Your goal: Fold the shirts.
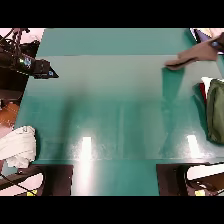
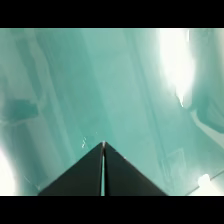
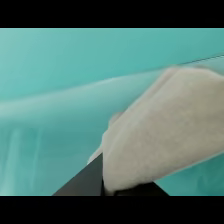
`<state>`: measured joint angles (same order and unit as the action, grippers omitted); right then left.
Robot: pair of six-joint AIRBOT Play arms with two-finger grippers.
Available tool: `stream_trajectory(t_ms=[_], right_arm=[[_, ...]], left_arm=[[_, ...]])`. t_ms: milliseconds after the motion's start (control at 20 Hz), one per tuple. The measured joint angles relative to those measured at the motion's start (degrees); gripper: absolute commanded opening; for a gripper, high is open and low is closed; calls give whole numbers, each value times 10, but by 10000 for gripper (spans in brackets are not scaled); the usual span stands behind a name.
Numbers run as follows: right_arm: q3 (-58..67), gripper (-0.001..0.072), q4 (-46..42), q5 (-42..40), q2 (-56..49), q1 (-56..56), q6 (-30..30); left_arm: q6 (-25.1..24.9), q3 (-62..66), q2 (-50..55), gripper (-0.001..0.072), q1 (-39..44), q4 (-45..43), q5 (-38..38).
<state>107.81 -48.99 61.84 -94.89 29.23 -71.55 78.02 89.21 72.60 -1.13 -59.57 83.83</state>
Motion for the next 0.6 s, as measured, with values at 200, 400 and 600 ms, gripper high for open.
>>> stream_trajectory(t_ms=[200,400,600], right_arm=[[0,13,-1,-23,3,61,16],[0,13,27,-36,20,96,49],[0,13,36,-44,54,124,61]], left_arm=[[17,0,0,25,0,0,18],[33,0,0,25,0,0,24],[40,0,0,25,0,0,27]])
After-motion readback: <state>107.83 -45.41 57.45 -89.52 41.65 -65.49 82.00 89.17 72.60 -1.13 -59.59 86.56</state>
